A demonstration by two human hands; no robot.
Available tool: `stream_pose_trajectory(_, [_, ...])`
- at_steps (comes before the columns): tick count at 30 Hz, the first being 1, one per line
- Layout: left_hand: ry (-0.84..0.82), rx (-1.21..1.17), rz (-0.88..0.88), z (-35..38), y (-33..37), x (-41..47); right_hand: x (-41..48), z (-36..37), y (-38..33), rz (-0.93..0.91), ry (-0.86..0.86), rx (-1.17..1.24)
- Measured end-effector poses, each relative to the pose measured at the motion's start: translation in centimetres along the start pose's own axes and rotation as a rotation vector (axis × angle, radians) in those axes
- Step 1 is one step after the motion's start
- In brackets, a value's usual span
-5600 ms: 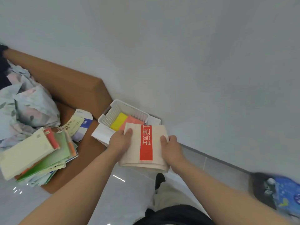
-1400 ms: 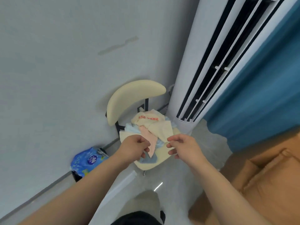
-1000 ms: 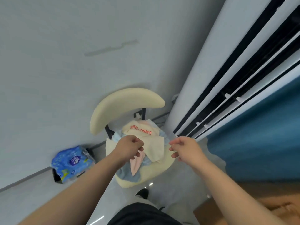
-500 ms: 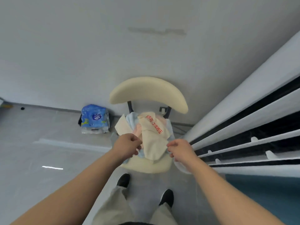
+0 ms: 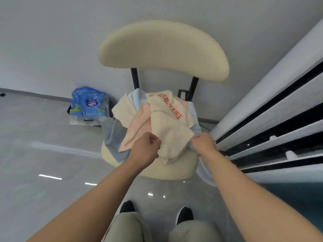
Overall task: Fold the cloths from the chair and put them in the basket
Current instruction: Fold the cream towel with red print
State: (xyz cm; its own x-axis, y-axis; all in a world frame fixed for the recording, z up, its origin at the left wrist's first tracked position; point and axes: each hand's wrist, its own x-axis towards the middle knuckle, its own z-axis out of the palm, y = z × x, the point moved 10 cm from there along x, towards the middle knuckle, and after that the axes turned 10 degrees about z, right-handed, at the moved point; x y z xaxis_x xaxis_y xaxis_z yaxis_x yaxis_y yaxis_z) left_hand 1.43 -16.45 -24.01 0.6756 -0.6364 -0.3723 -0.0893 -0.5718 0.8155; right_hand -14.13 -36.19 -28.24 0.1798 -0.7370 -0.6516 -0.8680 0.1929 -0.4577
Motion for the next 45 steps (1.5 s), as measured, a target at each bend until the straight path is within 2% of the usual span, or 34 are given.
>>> stream_pose_trajectory(4, [0.066, -0.049, 0.136, 2.4, -3.7, 2.0, 3.8, 3.3, 1.1, -0.096, 0.043, 0.09])
stream_pose_trajectory(6, [0.101, -0.05, 0.204, 2.7, -3.7, 2.1, 4.7, 4.3, 1.1, -0.17, 0.035, 0.129])
stream_pose_trajectory(8, [0.123, -0.063, 0.253, 2.7, -3.2, 1.1, 4.6, 4.8, 1.5, -0.161, 0.005, 0.211])
stream_pose_trajectory(12, [0.116, -0.043, 0.262, 2.0, -2.1, -2.3, 1.2, 5.2, 1.3, -0.082, -0.101, 0.41])
stream_pose_trajectory(15, [0.084, 0.082, 0.298, 0.9, -0.8, -3.9, -2.8, 4.6, -2.6, -0.172, -0.18, 0.418])
stream_pose_trajectory(18, [0.047, 0.15, 0.349, -0.1, 1.5, -5.2, -6.9, 2.6, -8.1, -0.366, -0.213, 0.403])
stream_pose_trajectory(23, [0.164, 0.114, 0.483, -3.6, 7.6, -8.3, -15.4, -3.6, -15.0, -0.604, -0.156, 0.459])
stream_pose_trajectory(27, [0.301, 0.049, 0.637, -7.1, 13.9, -11.1, -24.1, -10.4, -18.0, -0.8, -0.09, 0.552])
stream_pose_trajectory(31, [0.326, 0.008, 0.762, -9.5, 18.3, -14.4, -32.0, -15.8, -18.7, -0.952, -0.035, 0.634])
stream_pose_trajectory(36, [0.355, -0.18, 0.914, -11.4, 21.9, -18.8, -37.2, -18.8, -17.3, -1.033, 0.043, 0.7])
stream_pose_trajectory(45, [0.428, -0.295, 0.907, -16.1, 22.9, -23.0, -39.7, -17.7, -15.0, -1.041, -0.06, 0.73])
